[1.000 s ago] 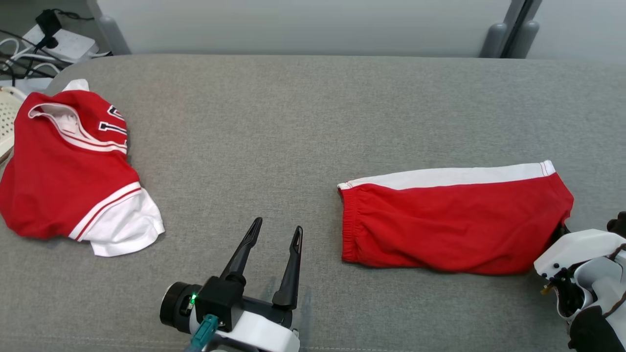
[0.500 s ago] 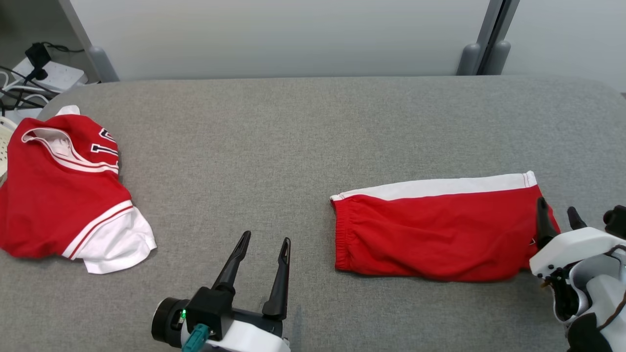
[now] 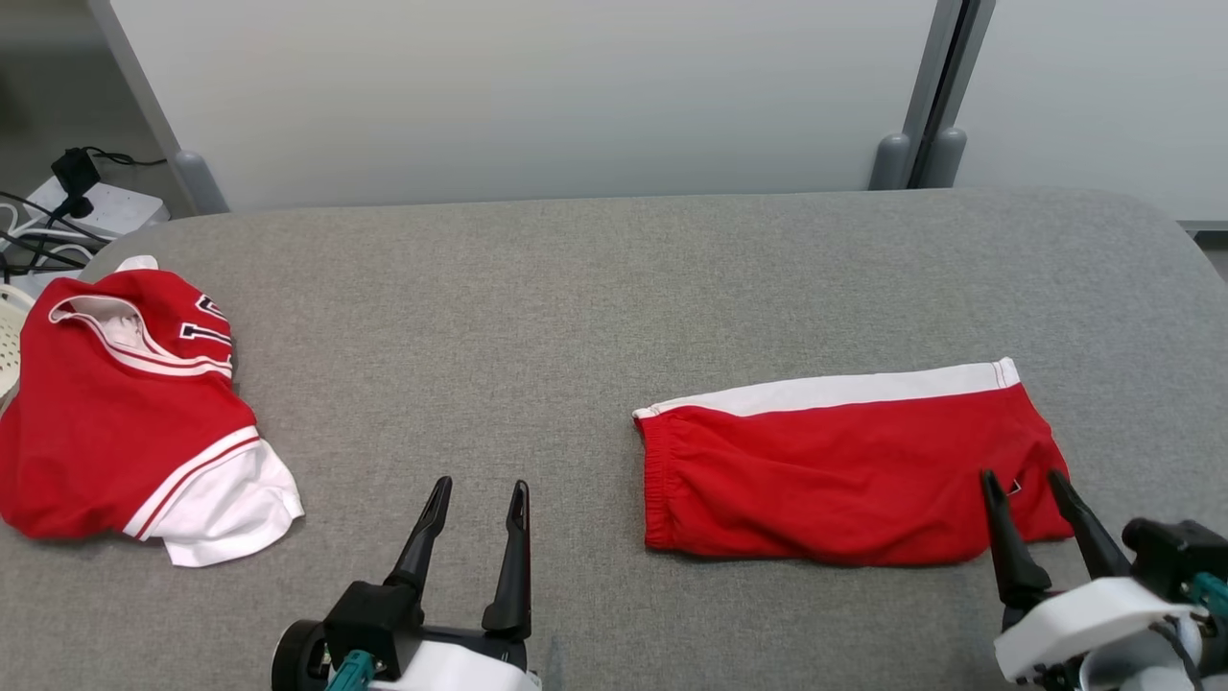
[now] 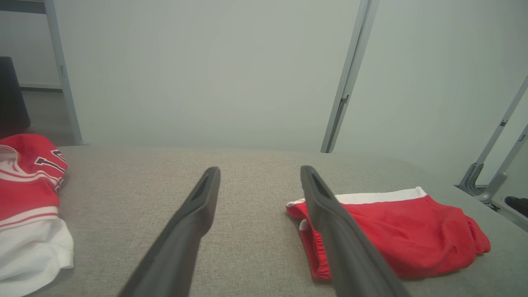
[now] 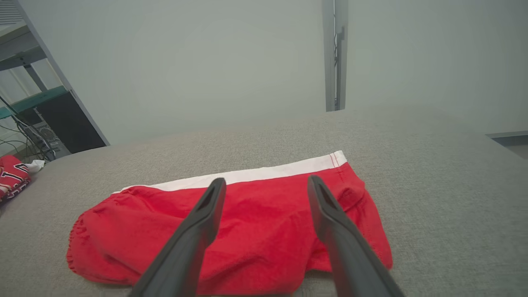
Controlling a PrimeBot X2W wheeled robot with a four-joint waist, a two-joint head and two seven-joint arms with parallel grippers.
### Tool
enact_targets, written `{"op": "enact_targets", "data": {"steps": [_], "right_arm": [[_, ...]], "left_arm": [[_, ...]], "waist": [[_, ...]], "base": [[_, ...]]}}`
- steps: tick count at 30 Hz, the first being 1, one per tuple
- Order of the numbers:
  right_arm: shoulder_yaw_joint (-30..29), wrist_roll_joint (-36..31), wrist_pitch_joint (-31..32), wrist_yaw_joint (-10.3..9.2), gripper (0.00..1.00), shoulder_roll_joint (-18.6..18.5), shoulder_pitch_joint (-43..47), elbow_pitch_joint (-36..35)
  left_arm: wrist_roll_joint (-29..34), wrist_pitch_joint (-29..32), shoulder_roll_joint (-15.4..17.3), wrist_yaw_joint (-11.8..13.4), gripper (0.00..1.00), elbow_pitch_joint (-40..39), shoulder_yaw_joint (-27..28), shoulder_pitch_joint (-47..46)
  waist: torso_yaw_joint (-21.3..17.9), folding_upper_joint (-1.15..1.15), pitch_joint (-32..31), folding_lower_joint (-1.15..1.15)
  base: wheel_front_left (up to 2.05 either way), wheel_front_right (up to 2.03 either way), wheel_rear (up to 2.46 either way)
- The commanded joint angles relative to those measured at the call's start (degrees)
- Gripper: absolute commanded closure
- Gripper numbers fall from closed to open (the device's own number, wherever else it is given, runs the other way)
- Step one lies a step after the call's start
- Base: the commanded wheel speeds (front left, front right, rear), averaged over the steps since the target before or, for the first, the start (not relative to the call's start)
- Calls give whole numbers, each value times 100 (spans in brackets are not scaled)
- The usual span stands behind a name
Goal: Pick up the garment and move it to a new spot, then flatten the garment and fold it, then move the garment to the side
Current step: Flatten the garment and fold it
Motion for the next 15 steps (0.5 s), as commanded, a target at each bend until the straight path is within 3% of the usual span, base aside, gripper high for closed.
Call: {"op": "enact_targets", "data": {"steps": [1, 15], "right_arm": [[62, -91, -79, 0, 0, -89, 28, -245], [-230, -242, -79, 0, 0, 147, 687, -484]], "left_arm": [[-56, -34, 4, 30, 0, -150, 199, -91], [74, -34, 4, -32, 0, -107, 202, 34]], "waist": [[-10, 0, -16, 0], [-39, 0, -85, 0]], "base": [[0, 0, 0], [0, 0, 0]]}}
